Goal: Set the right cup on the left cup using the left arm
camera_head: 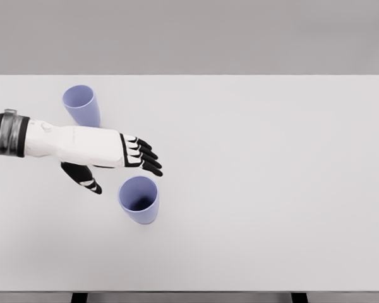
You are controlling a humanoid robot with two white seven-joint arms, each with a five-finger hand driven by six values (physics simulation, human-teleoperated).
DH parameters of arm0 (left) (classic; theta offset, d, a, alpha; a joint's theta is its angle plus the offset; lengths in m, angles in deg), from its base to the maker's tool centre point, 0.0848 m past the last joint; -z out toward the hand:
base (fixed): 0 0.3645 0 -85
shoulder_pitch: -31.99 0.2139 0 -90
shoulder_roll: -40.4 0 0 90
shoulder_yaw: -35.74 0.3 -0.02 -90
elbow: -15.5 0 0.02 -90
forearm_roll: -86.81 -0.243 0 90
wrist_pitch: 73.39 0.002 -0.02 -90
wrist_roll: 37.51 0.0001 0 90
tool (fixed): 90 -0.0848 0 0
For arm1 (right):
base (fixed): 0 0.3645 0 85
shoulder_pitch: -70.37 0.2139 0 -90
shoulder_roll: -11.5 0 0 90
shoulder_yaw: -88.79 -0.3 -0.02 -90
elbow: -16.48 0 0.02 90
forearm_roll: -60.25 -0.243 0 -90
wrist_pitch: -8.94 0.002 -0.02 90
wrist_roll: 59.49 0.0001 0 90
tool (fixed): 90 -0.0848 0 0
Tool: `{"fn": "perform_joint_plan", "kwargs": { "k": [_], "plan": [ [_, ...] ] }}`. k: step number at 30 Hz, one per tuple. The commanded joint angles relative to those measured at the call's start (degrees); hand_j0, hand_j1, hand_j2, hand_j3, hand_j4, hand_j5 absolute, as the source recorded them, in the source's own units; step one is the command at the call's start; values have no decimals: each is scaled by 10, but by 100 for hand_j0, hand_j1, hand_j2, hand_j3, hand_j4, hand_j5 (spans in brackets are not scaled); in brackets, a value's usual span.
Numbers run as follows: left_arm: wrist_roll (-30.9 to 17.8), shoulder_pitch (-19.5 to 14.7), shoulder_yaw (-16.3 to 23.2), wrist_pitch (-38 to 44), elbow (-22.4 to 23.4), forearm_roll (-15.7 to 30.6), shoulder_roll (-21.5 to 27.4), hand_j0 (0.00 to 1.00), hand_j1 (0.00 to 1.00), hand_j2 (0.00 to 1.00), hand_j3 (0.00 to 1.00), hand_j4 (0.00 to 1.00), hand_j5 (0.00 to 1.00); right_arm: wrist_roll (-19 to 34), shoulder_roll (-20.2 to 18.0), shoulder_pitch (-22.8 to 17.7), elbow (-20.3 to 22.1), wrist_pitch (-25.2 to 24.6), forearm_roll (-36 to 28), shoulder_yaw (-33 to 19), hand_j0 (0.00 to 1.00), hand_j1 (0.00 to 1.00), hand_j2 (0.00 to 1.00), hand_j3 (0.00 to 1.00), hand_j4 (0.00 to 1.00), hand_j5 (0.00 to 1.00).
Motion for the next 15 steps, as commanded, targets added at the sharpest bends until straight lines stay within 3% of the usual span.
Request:
{"fn": "perform_joint_plan", "kwargs": {
  "k": [1,7,15],
  "plan": [
    [0,0,3,1,0,8,-1,100,100,100,100,100,100,0,0,0,-1,0,0,1,100,100,100,100,100,100],
    [0,0,8,1,4,2,-30,100,100,100,100,100,100,0,0,-11,-2,0,0,-2,100,100,100,100,100,100],
    [0,7,10,1,5,-15,-25,100,100,100,100,100,100,0,0,-11,-2,0,0,-3,100,100,100,100,100,100]
  ]
}}
